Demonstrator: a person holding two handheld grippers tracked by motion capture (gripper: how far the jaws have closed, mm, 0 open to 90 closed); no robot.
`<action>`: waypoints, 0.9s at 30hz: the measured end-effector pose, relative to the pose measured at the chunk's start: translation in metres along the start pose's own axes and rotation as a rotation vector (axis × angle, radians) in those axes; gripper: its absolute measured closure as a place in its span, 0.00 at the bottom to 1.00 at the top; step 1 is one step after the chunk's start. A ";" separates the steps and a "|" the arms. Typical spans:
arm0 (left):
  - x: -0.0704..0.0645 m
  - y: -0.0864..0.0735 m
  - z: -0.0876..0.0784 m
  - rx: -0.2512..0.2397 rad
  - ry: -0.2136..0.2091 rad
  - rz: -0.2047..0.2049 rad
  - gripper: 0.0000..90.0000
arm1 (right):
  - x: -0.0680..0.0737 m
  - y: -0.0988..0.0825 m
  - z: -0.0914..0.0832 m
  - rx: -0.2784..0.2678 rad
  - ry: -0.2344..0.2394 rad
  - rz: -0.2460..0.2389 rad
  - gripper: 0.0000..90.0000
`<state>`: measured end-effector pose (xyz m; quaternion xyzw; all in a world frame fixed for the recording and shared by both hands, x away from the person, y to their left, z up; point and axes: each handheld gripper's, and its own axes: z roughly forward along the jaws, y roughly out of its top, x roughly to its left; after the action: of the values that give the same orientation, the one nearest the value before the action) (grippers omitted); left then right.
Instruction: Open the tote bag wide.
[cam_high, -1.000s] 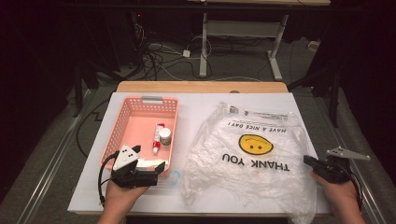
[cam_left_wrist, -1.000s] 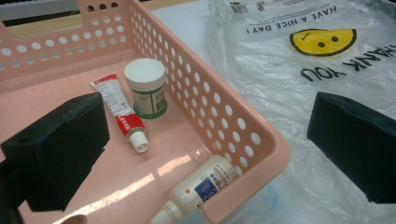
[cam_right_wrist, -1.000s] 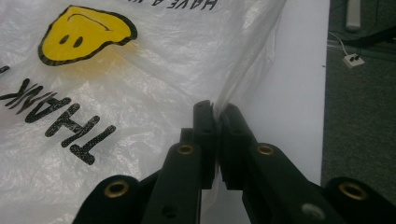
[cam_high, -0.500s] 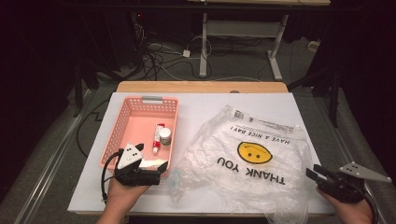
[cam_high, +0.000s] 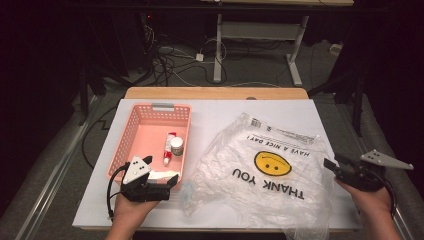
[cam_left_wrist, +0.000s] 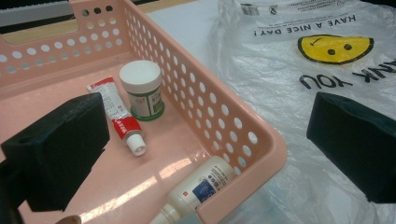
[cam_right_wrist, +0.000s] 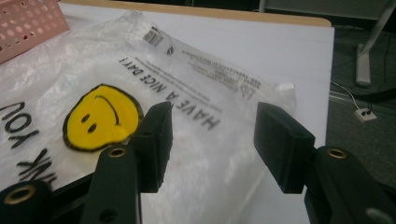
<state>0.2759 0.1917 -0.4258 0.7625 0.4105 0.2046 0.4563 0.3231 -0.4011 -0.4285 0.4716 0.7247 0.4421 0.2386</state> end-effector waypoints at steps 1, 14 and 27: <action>-0.001 0.000 0.000 -0.002 0.002 0.002 0.00 | 0.000 0.000 0.000 0.000 0.000 0.000 0.54; 0.003 0.000 -0.006 -0.009 0.026 -0.005 0.00 | -0.018 0.044 0.056 -0.012 0.001 -0.010 0.51; 0.003 0.001 -0.003 -0.006 0.039 -0.005 0.00 | -0.019 0.060 0.122 0.151 0.043 -0.078 0.42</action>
<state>0.2760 0.1950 -0.4237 0.7561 0.4205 0.2195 0.4510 0.4530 -0.3580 -0.4382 0.4501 0.7788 0.3865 0.2039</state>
